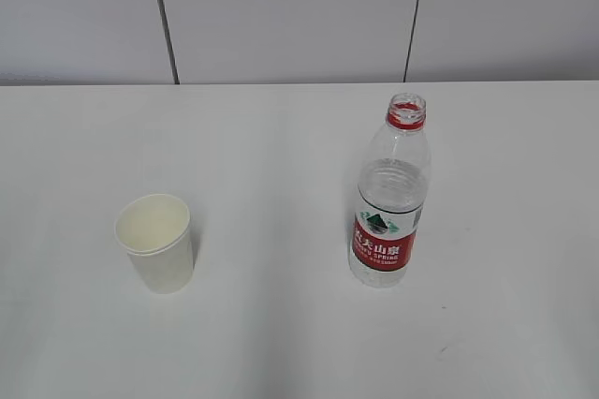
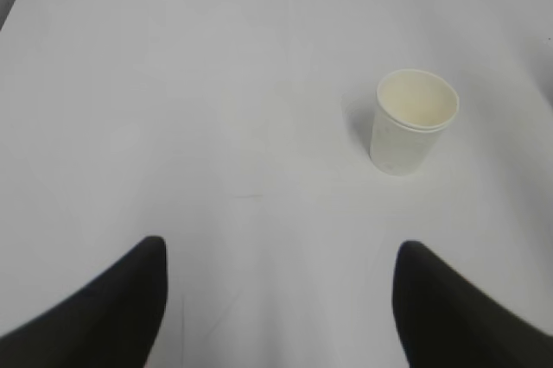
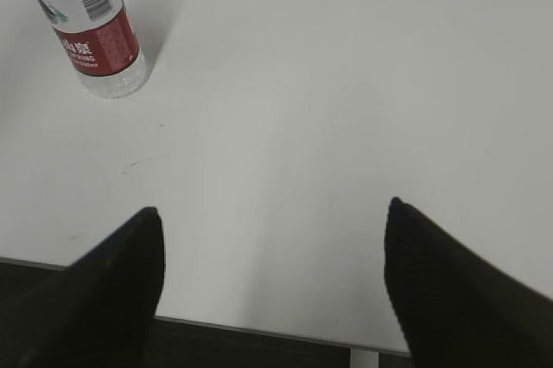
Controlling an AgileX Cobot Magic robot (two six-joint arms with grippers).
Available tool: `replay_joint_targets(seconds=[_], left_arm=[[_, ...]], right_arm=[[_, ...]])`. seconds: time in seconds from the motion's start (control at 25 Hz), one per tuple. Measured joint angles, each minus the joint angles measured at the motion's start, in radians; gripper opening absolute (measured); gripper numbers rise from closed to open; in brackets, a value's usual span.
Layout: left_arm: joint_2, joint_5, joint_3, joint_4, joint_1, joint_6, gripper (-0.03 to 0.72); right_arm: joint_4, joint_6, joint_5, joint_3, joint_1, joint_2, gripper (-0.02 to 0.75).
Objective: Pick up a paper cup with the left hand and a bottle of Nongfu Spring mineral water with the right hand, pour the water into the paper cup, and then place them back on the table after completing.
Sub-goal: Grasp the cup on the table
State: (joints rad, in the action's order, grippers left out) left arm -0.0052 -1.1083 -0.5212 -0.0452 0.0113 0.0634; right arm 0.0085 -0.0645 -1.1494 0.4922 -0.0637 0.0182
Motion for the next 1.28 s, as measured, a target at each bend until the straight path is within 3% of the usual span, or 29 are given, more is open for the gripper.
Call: replay_joint_targets(seconds=[0.72,1.0,1.28], left_arm=[[0.0,0.043,-0.017,-0.002,0.0,0.0,0.499],[0.0,0.294,-0.007,-0.005,0.0,0.0,0.499],[0.0,0.507,0.121,-0.005,0.0,0.0,0.499]], right_arm=[[0.002,0.0,0.024,0.011,0.0,0.0,0.587],[0.002,0.0,0.238,-0.003,0.0,0.0,0.587],[0.003,0.0,0.471,-0.105,0.0,-0.059,0.587]])
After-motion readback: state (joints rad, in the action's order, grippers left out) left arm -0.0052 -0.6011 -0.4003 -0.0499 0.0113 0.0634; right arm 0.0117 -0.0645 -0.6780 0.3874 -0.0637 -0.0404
